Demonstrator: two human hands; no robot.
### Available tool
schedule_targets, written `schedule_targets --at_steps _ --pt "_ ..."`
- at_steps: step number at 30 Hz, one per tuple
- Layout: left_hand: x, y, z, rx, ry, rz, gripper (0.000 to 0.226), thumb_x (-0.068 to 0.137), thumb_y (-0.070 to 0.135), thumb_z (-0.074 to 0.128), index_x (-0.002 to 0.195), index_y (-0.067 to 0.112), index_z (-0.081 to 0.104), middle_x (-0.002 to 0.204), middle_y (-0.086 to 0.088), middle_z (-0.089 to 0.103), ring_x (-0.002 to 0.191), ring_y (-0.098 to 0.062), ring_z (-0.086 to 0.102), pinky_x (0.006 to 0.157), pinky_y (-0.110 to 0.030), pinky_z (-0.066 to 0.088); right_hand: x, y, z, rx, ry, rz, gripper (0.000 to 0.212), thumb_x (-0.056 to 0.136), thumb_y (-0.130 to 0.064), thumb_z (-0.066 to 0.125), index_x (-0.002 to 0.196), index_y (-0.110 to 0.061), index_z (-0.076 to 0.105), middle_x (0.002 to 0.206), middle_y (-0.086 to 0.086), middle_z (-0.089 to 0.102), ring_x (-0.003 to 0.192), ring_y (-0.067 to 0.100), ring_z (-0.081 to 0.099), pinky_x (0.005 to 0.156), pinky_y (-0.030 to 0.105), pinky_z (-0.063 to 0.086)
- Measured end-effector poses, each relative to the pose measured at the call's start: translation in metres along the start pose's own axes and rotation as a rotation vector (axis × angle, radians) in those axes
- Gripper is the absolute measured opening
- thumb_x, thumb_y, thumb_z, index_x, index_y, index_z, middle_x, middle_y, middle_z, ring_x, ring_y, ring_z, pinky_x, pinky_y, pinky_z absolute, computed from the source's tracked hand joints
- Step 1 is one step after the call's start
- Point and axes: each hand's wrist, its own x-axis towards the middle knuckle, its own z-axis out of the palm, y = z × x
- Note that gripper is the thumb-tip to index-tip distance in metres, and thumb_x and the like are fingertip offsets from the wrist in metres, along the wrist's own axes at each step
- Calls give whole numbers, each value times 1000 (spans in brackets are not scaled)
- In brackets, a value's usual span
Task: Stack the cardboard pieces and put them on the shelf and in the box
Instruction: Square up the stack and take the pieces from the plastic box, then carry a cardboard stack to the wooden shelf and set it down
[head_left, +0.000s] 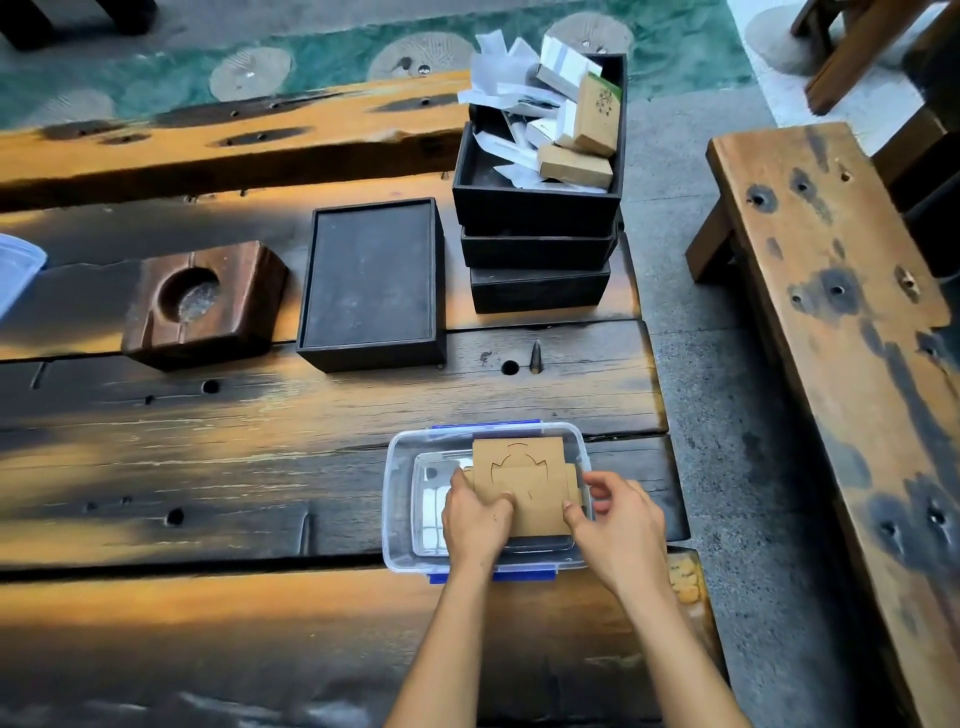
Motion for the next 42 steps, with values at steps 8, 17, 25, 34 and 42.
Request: schedule_targets --at_steps 8,17,25,34,42 --pt "9 -19 0 -128 -60 2 53 94 23 76 120 24 30 104 8 62 92 -5 60 69 -21 45 8 8 -3 -59 -20 -52 30 85 -29 77 114 -21 70 100 -1 65 93 14 62 84 21 40" --pt "-6 -9 -14 179 -58 217 93 102 53 58 166 9 7 174 -17 17 161 -33 16 130 -45 17 3 1 7 -192 -26 -131 48 95 -45 60 135 -18 57 130 9 53 127 28 45 104 40 40" --pt "-26 -45 -64 884 68 601 93 90 88 6 164 36 -14 170 0 -32 158 -28 -31 123 -54 -22 -37 4 21 -481 -148 -314 82 91 -80 11 160 -39 -8 163 9 -34 150 29 -32 120 58 -17" --pt "-71 -67 -93 975 19 724 95 83 92 -4 161 41 -21 167 4 -37 142 -23 -49 118 -58 -28 -105 11 18 -510 -64 -215 92 79 -90 -4 156 -43 -18 161 8 -38 148 29 -37 118 62 -19" --pt "-111 -77 -108 998 -73 843 92 88 88 2 164 39 -16 171 3 -30 157 -30 -31 123 -62 -21 -171 18 21 -434 65 -64 90 83 -88 2 159 -43 -11 164 8 -33 153 29 -28 118 63 -16"
